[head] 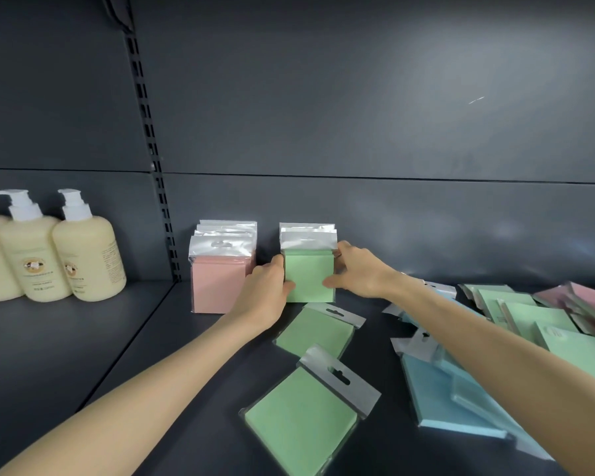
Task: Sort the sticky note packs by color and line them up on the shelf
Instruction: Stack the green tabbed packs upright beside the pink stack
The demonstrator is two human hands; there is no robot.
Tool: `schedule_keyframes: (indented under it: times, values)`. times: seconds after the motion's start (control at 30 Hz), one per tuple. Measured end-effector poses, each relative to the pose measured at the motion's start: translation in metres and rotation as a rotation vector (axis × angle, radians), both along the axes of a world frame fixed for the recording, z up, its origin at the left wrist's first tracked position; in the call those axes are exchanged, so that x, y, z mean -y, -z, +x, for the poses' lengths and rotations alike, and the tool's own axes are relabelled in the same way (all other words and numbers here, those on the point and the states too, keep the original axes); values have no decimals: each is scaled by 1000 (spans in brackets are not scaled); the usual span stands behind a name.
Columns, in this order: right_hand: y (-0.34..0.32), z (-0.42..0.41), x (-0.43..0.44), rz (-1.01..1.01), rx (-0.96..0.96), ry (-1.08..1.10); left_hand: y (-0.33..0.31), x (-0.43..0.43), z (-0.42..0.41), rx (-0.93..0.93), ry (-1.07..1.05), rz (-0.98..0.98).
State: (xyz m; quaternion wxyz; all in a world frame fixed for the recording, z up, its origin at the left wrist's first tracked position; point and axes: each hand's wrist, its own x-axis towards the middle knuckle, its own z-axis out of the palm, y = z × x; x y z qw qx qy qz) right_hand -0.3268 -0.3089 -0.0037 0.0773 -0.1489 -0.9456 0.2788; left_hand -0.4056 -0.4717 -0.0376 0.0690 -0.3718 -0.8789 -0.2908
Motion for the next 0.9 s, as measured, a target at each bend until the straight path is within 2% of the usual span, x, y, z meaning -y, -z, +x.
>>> schedule_keyframes:
  times: [0.2,0.4,0.5,0.6,0.73,0.9]
  values:
    - [2,3,1,120,19,91,-7,0,11,-140,-49,5]
    - [-6,13,5,68,-64,109,-17,8,14,-145,-37,57]
    - [-11,21,9,66,-87,117,-23,14,18,-90,-24,-10]
    - [-13,39,18,46,-108,122,-20,21,25,49,40,-111]
    - [-8,64,37,67,6,69,-5,27,35,154,123,-230]
    - [4,76,50,110,165,0,-4,28,47,268,116,-100]
